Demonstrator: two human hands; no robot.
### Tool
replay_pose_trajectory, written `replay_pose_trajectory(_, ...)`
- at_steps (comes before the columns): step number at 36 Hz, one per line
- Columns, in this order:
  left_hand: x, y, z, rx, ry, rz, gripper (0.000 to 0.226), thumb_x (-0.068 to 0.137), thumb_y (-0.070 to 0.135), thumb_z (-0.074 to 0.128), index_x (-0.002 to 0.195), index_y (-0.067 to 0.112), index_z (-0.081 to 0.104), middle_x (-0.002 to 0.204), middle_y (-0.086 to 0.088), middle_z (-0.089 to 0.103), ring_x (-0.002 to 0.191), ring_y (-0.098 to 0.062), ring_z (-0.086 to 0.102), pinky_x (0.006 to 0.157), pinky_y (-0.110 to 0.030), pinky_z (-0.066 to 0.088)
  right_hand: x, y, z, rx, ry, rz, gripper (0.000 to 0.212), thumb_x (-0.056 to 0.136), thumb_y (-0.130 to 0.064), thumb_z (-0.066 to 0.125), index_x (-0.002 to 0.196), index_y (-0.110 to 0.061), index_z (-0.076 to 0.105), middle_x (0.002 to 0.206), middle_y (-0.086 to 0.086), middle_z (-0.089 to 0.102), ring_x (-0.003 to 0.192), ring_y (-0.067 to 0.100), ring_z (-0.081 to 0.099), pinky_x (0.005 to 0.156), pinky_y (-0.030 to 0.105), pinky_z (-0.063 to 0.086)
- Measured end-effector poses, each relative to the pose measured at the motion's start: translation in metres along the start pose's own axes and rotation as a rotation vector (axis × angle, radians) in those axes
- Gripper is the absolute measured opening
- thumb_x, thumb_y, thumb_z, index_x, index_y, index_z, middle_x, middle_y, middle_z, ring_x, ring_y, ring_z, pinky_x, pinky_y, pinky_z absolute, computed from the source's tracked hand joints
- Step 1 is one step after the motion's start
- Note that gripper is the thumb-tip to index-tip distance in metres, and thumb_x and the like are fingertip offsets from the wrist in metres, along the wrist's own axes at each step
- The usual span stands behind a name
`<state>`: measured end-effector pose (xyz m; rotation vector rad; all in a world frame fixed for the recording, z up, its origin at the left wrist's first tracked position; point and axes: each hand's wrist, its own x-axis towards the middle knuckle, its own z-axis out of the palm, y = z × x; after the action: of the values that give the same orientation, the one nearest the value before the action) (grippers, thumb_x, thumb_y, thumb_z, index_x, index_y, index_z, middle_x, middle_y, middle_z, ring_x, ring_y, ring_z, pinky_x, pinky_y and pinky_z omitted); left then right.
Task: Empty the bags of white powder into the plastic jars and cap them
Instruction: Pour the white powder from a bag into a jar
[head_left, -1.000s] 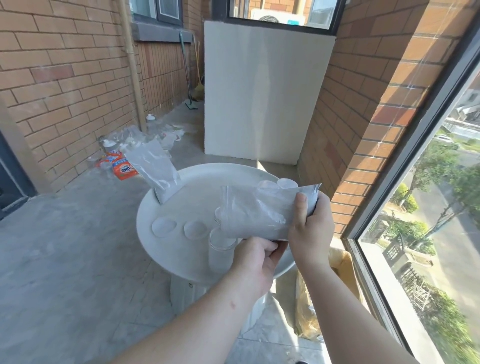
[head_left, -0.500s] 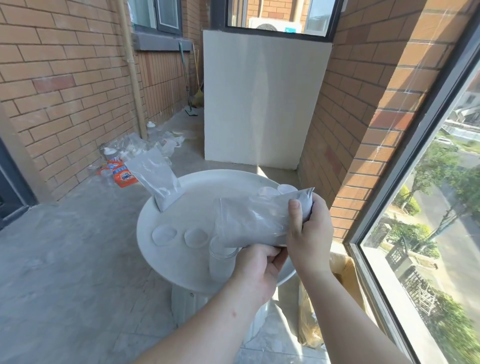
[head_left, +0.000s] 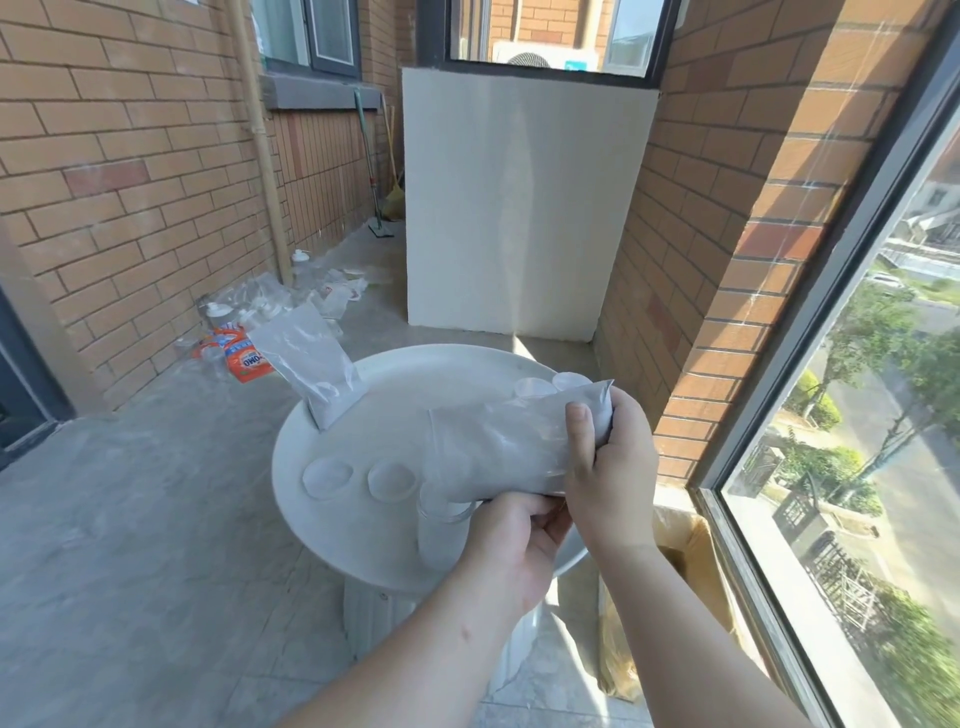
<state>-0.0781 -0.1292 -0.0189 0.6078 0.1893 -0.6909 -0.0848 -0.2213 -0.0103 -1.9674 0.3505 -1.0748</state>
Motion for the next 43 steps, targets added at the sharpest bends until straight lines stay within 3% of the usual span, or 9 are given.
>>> replay_pose_trajectory(11,0.0011,0.0005,0.0003,0.009,-0.024,-0.008,0.047,0.081,-0.026,0.039,0.106,-0.004,0.072,0.104,-0.017,0.074,0.083,-0.025,0.072,0.071,-0.03,0.061,0.0004,-0.0005,0.0004,0.002,-0.001,0.008,0.049,0.092,-0.059,0.041,0.107,-0.016,0.06,0.098,-0.004,0.06,0.093,0.017,0.056,0.08,0.037,0.048)
replay_pose_trajectory(16,0.0019,0.0018,0.0006,0.014,-0.047,-0.009,0.052,0.081,-0.025,0.036,0.116,-0.005,0.068,0.111,-0.018,0.073,0.09,-0.026,0.071,0.072,-0.029,0.06,0.001,0.0009,0.0007,-0.009,0.0,-0.004,0.049,0.093,-0.058,0.04,0.105,-0.014,0.058,0.096,-0.002,0.058,0.091,0.019,0.055,0.079,0.037,0.047)
replay_pose_trajectory(29,-0.0039,0.0036,0.0051,0.016,-0.06,-0.021,0.054,0.081,-0.025,0.032,0.113,-0.003,0.069,0.103,-0.014,0.075,0.079,-0.024,0.072,0.063,-0.027,0.058,0.0004,0.0007,0.0002,-0.024,0.005,-0.024,0.022,0.095,-0.054,0.038,0.081,-0.037,0.041,0.082,-0.01,0.049,0.079,0.017,0.048,0.069,0.028,0.034)
replay_pose_trajectory(35,-0.005,0.0029,0.0064,0.021,-0.049,-0.017,0.054,0.08,-0.025,0.032,0.11,0.0,0.07,0.1,-0.012,0.075,0.082,-0.023,0.071,0.063,-0.026,0.057,0.0003,0.0015,-0.0008,-0.011,0.013,-0.039,0.032,0.097,-0.053,0.038,0.083,-0.025,0.045,0.082,-0.003,0.052,0.08,0.022,0.05,0.07,0.035,0.039)
replay_pose_trajectory(40,-0.0031,0.0029,0.0061,0.012,-0.047,-0.011,0.054,0.079,-0.025,0.033,0.11,-0.001,0.07,0.102,-0.014,0.074,0.088,-0.027,0.069,0.066,-0.029,0.059,0.0001,0.0005,-0.0008,-0.006,0.014,-0.036,0.035,0.098,-0.055,0.035,0.088,-0.025,0.048,0.087,-0.001,0.056,0.083,0.021,0.053,0.072,0.035,0.042)
replay_pose_trajectory(43,-0.002,0.0025,0.0059,0.019,-0.047,-0.013,0.053,0.078,-0.025,0.035,0.111,-0.002,0.07,0.102,-0.014,0.073,0.09,-0.027,0.067,0.067,-0.029,0.059,0.0001,-0.0029,-0.0016,0.002,0.015,-0.035,0.028,0.103,-0.046,0.032,0.088,-0.029,0.048,0.087,-0.006,0.056,0.085,0.015,0.053,0.073,0.033,0.042)
